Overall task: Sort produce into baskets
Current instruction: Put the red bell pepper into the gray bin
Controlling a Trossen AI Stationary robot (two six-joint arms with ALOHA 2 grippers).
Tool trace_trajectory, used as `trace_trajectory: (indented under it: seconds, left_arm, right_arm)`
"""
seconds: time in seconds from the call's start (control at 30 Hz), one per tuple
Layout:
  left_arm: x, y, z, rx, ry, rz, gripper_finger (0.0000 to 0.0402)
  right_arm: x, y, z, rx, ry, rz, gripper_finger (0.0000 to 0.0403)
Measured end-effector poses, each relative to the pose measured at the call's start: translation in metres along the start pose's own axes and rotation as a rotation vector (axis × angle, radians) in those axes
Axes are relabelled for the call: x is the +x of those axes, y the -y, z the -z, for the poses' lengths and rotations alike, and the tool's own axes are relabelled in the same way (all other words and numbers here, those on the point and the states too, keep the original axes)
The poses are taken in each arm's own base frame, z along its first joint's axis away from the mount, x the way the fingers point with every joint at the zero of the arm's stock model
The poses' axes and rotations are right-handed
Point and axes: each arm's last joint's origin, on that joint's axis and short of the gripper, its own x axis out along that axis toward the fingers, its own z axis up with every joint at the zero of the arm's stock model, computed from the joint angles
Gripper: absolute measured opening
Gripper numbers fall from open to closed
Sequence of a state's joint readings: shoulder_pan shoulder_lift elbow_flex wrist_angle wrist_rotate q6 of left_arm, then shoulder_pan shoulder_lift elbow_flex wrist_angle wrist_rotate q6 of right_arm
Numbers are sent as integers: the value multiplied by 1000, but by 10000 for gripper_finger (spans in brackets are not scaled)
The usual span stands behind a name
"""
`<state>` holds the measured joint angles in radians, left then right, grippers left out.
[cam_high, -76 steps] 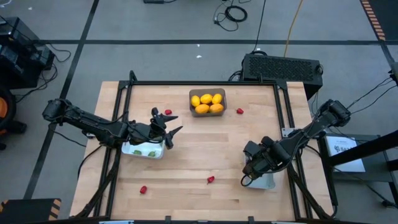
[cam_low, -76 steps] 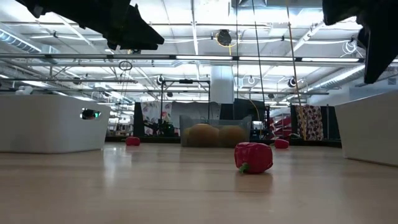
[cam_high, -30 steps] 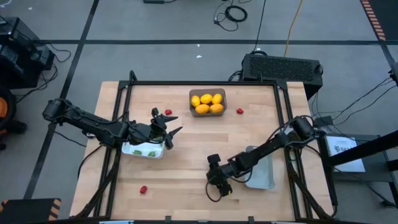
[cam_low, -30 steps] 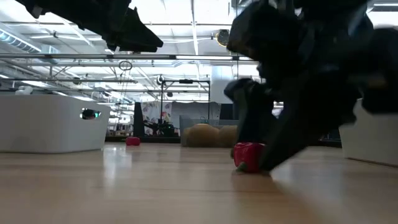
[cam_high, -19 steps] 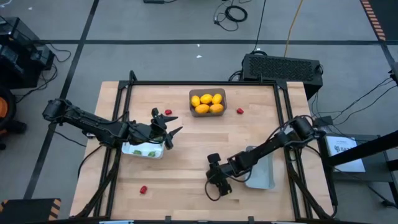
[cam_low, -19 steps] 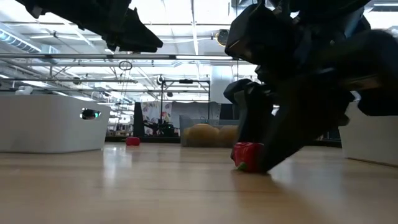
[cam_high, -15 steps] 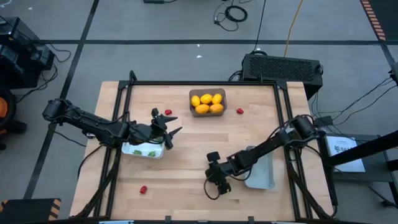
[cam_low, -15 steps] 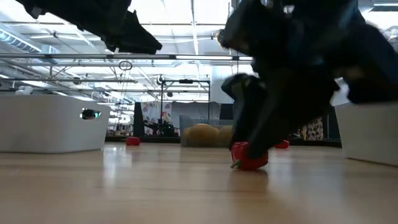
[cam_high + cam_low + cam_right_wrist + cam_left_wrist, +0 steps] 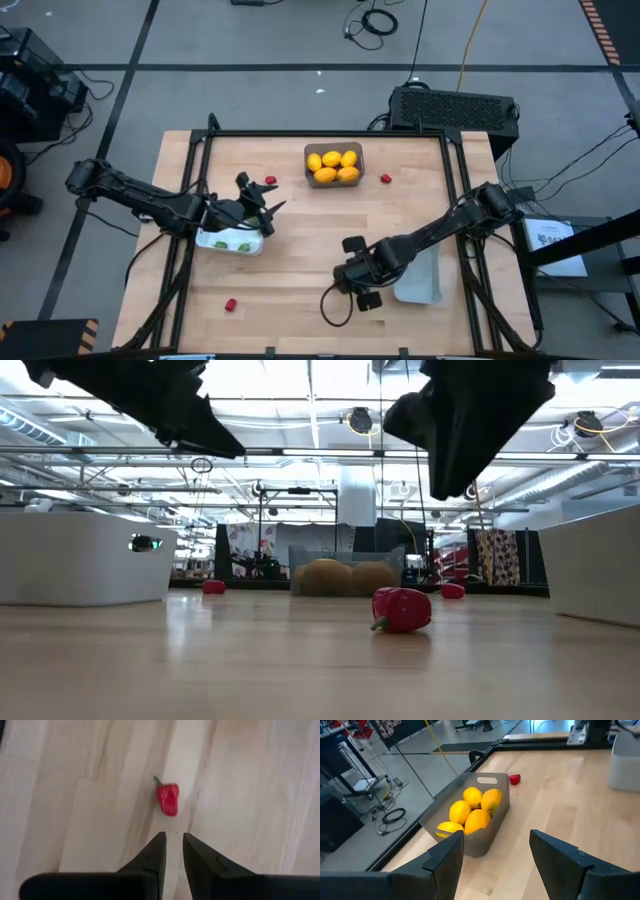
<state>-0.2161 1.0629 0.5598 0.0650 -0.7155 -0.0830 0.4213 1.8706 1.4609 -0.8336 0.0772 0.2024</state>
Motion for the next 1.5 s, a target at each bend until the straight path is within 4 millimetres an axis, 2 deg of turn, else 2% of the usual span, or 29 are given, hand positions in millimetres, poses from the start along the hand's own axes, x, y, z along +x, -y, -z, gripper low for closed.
trace_trajectory:
  seconds: [0.13,0.3,0.6,0.8,0.97,1.2,1.37,1.5]
  left_arm:
    - [-1,-1,-1,-22,6,1,235]
    - [-1,-1,-1,-22,6,2,235]
    - [-1,-1,-1,-22,6,4,235]
    - [-1,-1,-2,-27,11,5,235]
    - [-1,-1,-2,-27,11,5,235]
    - [-1,-1,-2,-27,10,5,235]
    - [-1,-1,-1,-26,9,5,235]
    - [-1,-1,-1,-25,8,5,235]
  right_arm:
    - [9,-3,-9,-96,84,-12,70]
    - [31,-6,-14,-205,140,-11,114]
    - [80,-6,-6,-242,30,5,218]
    - [100,-1,-5,-195,-7,0,245]
    - [100,2,-4,-147,-22,-25,222]
    - [84,4,-5,-133,-9,-46,142]
    - [56,7,-9,-79,-35,-42,84]
    - [28,8,-4,-8,-123,-37,58]
